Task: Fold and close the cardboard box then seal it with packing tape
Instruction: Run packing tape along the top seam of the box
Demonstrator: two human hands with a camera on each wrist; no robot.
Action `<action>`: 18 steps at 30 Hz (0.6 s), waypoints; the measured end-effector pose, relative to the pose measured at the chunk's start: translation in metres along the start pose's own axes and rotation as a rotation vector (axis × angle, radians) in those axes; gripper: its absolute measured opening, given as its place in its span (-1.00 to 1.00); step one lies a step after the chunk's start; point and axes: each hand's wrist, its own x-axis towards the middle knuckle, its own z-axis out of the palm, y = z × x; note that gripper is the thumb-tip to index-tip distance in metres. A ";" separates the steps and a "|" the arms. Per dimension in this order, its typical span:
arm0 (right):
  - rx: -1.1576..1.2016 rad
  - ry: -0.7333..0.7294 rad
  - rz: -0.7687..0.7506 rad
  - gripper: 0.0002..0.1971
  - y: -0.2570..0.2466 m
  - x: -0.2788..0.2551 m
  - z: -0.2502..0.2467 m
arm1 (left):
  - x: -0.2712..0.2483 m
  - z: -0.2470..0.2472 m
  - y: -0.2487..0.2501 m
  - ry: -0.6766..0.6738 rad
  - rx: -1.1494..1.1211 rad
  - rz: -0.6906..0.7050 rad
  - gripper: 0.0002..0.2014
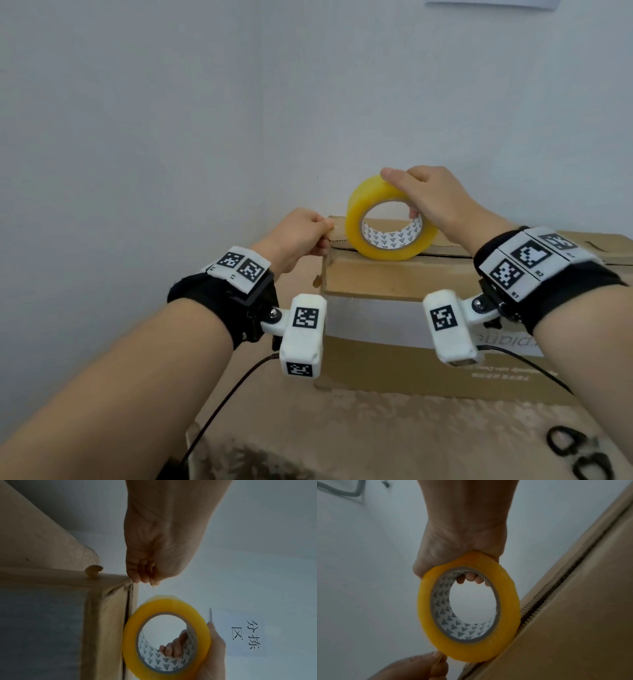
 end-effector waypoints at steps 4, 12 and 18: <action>-0.176 -0.057 -0.045 -0.52 -0.022 0.007 -0.003 | 0.002 -0.014 0.006 0.126 0.016 -0.020 -0.85; -0.504 -0.149 -0.075 -0.65 -0.048 0.013 -0.003 | -0.008 -0.004 0.009 0.056 -0.029 0.109 -0.83; -0.802 -0.239 -0.148 -0.68 -0.062 0.006 0.010 | -0.010 0.004 -0.004 -0.023 -0.042 0.219 -0.80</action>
